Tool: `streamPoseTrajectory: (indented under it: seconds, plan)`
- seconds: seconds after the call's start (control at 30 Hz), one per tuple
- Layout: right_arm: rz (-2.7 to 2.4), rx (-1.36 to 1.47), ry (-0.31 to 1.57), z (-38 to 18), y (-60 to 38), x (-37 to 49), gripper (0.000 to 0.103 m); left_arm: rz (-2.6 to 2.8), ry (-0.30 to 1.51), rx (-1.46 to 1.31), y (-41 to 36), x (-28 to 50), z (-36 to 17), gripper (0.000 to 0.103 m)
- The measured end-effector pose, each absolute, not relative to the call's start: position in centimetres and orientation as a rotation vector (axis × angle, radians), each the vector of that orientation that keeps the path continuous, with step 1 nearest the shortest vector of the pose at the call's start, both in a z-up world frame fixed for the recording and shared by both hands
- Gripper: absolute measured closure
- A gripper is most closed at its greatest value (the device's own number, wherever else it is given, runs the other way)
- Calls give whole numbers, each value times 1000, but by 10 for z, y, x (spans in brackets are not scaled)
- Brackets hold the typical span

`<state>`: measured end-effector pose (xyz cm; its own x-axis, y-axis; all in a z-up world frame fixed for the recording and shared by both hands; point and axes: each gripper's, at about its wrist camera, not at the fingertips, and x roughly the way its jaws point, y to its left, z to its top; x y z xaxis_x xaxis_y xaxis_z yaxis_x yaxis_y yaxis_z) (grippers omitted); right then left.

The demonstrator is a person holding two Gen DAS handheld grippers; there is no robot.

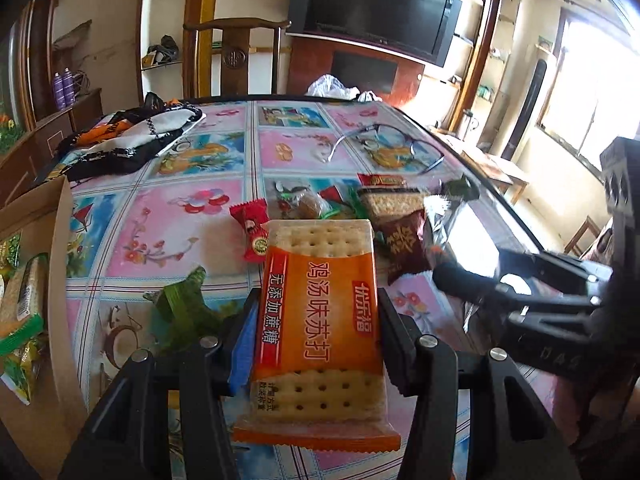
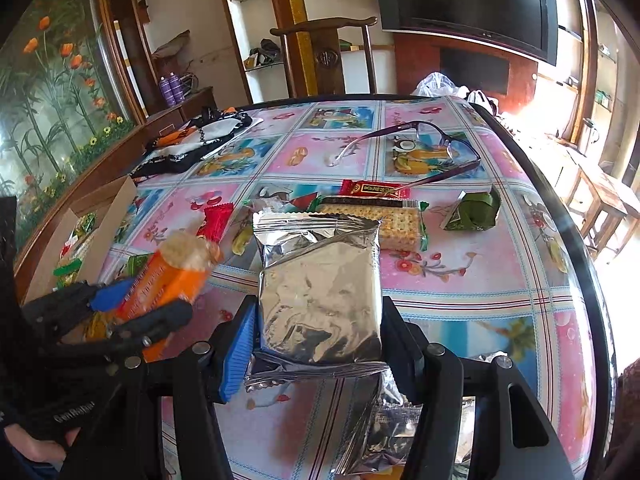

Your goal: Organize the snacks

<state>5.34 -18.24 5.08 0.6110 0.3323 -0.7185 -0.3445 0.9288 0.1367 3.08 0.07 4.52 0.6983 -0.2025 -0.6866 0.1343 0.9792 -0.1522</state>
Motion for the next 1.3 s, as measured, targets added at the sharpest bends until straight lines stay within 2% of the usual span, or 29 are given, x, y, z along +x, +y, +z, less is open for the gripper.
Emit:
streamPoseTrajectory:
  seconds: [0.47,0.83,1.3]
  plan:
    - [415,-77,812,45,-164,43,40,-139,728,-84,8,30,55,51]
    - [359,1,797,51,-162,55,40,-107,648,-72,14,43,77,51]
    - [385,30,831,44,-160,52,40,-96,668,-72,21,39,70,51]
